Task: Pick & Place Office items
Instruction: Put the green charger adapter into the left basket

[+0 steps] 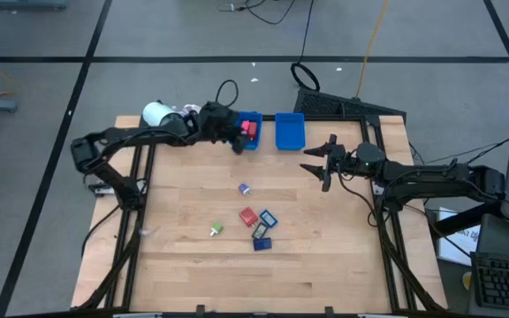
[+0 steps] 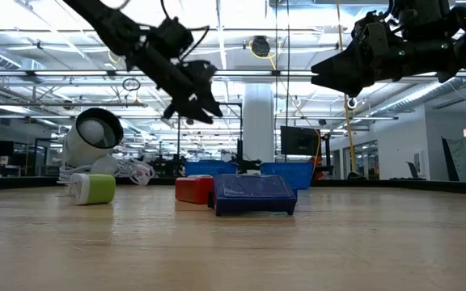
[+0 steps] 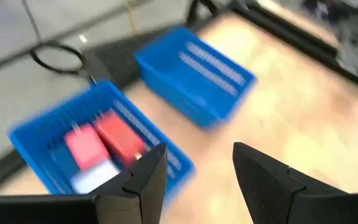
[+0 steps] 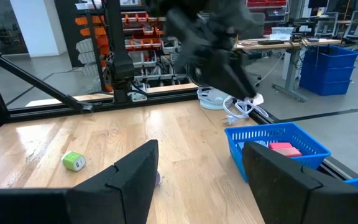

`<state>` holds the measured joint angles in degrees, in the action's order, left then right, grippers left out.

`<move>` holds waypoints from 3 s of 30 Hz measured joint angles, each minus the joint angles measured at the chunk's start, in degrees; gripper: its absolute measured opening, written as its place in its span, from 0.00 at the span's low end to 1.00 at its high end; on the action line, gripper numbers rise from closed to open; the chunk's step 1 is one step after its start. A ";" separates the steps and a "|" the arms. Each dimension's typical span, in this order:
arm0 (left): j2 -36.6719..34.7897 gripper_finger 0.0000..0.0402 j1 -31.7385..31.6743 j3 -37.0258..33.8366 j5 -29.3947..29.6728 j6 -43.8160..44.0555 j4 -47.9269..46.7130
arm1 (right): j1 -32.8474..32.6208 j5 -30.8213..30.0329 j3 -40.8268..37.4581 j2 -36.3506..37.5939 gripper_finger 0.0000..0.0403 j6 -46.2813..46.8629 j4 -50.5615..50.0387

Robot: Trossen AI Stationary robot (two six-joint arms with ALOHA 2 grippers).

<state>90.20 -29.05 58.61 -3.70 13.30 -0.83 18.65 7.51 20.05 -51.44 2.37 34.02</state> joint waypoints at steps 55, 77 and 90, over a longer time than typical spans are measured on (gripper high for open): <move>8.99 0.72 46.46 -0.04 3.77 54.22 -38.44 | -9.76 -0.20 0.00 0.00 0.55 5.78 -3.05; 10.88 0.55 47.23 -0.04 7.90 52.85 -38.76 | -11.28 -0.01 0.00 0.00 0.55 5.95 -3.59; 10.86 0.45 47.24 -0.04 5.24 53.03 -38.81 | -11.28 -0.02 0.00 0.00 0.55 5.95 -4.76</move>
<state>101.06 18.20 58.57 1.54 66.32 -39.64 7.38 7.49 20.05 -51.44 8.32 29.26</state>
